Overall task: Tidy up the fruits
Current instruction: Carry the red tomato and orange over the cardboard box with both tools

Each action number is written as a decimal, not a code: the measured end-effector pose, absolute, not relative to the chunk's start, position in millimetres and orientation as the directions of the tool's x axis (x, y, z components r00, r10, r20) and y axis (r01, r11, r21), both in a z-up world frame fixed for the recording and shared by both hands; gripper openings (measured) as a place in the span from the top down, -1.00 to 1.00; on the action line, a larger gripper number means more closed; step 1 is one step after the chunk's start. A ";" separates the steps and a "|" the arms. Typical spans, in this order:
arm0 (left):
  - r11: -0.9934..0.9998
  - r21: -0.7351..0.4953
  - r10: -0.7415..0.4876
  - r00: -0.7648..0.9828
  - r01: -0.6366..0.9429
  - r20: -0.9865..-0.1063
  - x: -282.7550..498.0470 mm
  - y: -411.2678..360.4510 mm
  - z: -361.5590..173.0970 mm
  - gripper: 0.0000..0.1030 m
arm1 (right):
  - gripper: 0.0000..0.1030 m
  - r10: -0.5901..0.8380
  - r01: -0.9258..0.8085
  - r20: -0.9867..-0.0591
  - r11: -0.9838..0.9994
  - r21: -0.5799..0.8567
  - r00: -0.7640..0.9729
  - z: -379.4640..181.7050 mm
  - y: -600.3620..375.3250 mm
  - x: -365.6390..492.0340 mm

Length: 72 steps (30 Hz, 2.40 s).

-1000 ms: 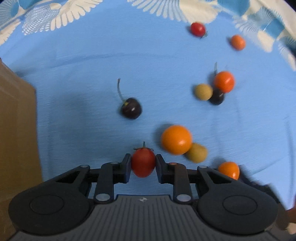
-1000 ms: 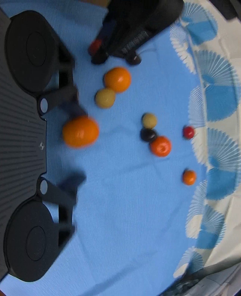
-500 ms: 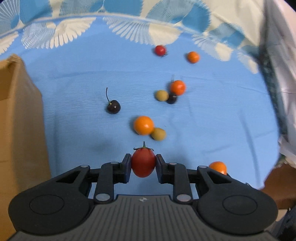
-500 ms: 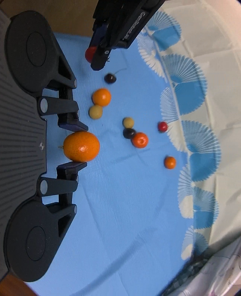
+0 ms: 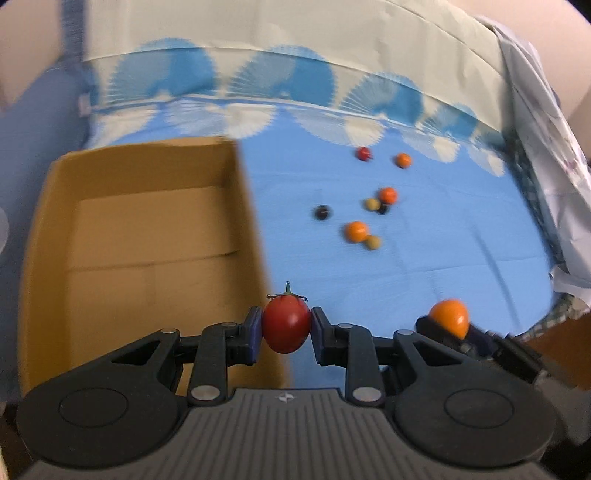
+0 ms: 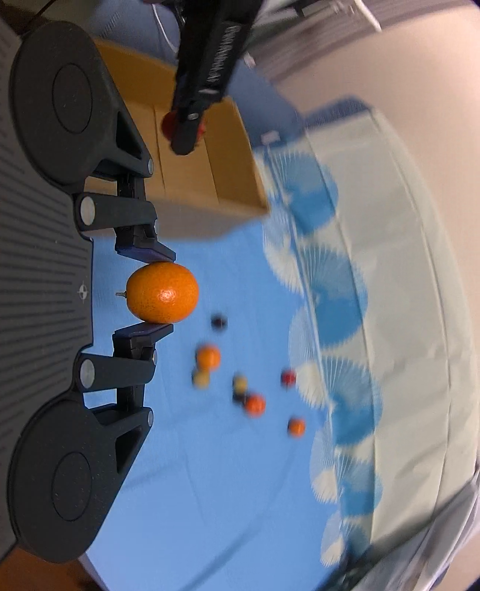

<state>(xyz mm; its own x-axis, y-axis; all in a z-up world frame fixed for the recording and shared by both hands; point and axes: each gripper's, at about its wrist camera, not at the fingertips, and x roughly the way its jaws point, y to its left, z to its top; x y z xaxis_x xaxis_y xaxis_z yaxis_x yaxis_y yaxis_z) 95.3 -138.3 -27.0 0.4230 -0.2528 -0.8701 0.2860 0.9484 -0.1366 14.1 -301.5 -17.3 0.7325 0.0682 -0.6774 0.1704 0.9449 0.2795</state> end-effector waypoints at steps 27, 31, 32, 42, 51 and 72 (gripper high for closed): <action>0.965 -0.243 -0.258 0.529 0.100 -0.808 5.1 26.7 -9.0 0.41 | 0.31 0.174 -0.041 -0.692 0.978 0.205 0.700 23.7 -165.0 -25.9; 0.967 -0.241 -0.250 0.516 0.086 -0.819 14.7 30.8 -16.9 0.41 | 0.31 0.178 -0.044 -0.703 0.978 0.204 0.688 18.0 -163.2 -21.2; 0.966 -0.243 -0.251 0.515 0.084 -0.820 17.2 30.4 -17.7 0.41 | 0.31 0.172 -0.038 -0.705 0.979 0.202 0.688 17.3 -164.3 -19.7; 0.968 -0.238 -0.248 0.504 0.085 -0.827 31.1 29.8 -25.7 0.41 | 0.31 0.162 -0.021 -0.727 0.980 0.199 0.667 7.4 -166.8 -9.5; 0.971 -0.224 -0.234 0.509 0.082 -0.829 47.9 31.8 -29.4 0.41 | 0.32 0.161 -0.027 -0.727 0.981 0.192 0.667 4.1 -163.6 5.4; 0.988 -0.125 -0.153 0.448 0.092 -0.881 120.3 17.8 -87.3 0.41 | 0.31 0.164 -0.064 -0.799 0.986 0.156 0.578 -49.6 -139.0 79.4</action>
